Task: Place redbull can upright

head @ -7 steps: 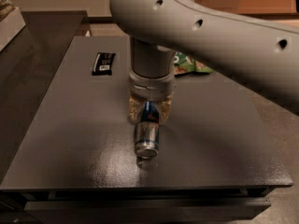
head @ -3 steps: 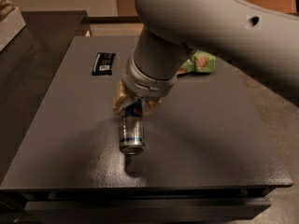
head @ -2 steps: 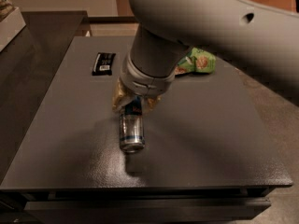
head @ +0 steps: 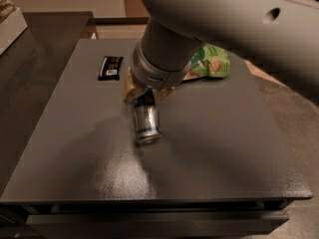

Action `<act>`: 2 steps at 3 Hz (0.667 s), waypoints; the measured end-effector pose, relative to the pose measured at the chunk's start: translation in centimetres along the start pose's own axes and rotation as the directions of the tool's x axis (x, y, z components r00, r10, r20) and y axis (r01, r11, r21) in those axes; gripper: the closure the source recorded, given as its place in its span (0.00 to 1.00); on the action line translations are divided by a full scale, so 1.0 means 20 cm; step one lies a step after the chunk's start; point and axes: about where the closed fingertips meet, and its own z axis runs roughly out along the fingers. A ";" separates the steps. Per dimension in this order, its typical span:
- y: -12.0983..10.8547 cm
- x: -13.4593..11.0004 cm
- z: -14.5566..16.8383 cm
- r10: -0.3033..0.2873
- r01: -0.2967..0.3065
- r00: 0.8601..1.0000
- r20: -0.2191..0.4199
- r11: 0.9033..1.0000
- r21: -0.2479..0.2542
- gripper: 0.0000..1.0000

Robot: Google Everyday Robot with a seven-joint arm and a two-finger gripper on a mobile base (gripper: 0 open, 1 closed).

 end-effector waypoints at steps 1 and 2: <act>0.00 0.08 -0.01 -0.092 0.095 0.992 -0.082 0.995 0.033 1.00; -0.01 0.16 -0.02 -0.179 0.194 0.971 -0.161 0.978 0.082 1.00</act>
Offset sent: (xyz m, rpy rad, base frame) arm 0.0419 0.0072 0.0240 0.1208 -0.2997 0.2982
